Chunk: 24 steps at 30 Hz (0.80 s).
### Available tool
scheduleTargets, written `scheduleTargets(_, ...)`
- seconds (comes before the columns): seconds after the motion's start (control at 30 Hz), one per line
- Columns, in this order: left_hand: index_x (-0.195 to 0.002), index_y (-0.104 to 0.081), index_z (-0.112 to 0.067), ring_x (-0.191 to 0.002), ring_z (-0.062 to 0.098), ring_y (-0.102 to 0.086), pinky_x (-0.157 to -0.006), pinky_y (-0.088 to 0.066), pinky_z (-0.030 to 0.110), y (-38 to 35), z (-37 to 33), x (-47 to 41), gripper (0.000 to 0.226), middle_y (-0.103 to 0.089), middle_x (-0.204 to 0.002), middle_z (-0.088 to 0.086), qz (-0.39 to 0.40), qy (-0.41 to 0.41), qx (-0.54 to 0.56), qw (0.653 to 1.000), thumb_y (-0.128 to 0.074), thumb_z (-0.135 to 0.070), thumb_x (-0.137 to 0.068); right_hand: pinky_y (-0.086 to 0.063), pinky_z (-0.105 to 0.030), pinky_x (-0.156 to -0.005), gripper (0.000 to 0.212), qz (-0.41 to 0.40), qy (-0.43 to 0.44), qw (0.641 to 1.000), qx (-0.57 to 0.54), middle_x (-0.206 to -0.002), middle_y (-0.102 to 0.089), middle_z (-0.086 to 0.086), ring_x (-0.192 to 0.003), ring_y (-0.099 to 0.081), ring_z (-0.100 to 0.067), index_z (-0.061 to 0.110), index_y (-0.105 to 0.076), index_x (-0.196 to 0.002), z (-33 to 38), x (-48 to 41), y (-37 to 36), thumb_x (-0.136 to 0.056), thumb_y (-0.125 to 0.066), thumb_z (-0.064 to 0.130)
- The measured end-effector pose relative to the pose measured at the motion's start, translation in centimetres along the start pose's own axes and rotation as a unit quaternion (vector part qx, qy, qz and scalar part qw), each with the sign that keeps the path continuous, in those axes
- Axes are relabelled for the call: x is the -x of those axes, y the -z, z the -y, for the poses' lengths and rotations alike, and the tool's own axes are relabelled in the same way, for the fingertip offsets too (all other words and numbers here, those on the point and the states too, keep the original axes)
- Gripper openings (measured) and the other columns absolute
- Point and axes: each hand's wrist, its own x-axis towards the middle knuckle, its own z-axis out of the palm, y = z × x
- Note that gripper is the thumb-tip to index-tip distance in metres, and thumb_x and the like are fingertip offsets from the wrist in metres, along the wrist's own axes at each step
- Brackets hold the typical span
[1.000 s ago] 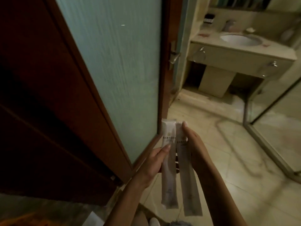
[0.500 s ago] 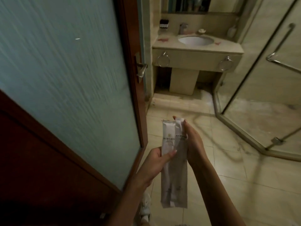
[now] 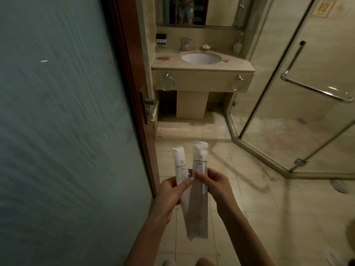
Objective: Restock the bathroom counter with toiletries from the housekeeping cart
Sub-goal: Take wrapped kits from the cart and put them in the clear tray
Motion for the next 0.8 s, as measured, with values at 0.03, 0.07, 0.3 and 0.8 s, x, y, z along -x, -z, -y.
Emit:
scheduleTargets(0.03,-0.109,-0.068,-0.019,-0.097,0.022,-0.070,-0.081,-0.057,0.039,-0.1,-0.1,-0.5,0.038,-0.075,-0.099,0.002,0.013,-0.001,-0.012,1.000,-0.073,-0.032,-0.073,-0.056,-0.022,-0.070,0.019,-0.018,-0.006,1.000,-0.001,-0.095,-0.075,0.005,-0.089,-0.071,-0.010,0.020,-0.070,-0.102,-0.2,-0.4,0.3,-0.085,-0.066,0.028)
scheduleTargets(0.07,-0.112,-0.067,-0.020,-0.098,0.022,-0.069,-0.083,-0.057,0.041,-0.1,0.0,-1.0,0.041,-0.074,-0.102,0.003,0.022,-0.002,-0.025,0.999,-0.075,-0.030,-0.072,-0.056,-0.022,-0.070,0.017,-0.034,-0.012,0.999,-0.004,-0.094,-0.075,0.006,-0.089,-0.070,-0.009,0.021,-0.069,-0.100,-0.4,-0.8,0.6,-0.085,-0.066,0.028)
scheduleTargets(0.3,-0.100,-0.067,-0.015,-0.080,0.021,-0.072,-0.068,-0.056,0.032,-1.3,-0.8,-6.4,0.024,-0.075,-0.087,0.004,-0.085,0.009,-0.002,0.996,-0.076,-0.017,-0.077,-0.054,-0.020,-0.065,0.017,-0.049,-0.066,0.997,0.001,-0.089,-0.075,0.006,-0.083,-0.071,-0.008,0.024,-0.070,-0.095,-1.2,-4.7,2.3,-0.079,-0.071,0.031)
scheduleTargets(0.8,-0.123,-0.046,-0.018,-0.080,0.019,-0.055,-0.069,-0.045,0.032,-11.3,-7.6,-25.2,0.026,-0.055,-0.091,0.006,-0.107,0.005,-0.119,0.987,-0.036,-0.029,-0.101,-0.055,-0.028,-0.071,0.022,-0.014,-0.074,0.996,-0.040,-0.096,-0.075,0.001,-0.089,-0.070,-0.014,0.019,-0.069,-0.103,4.3,-24.5,11.3,-0.083,-0.070,0.029)
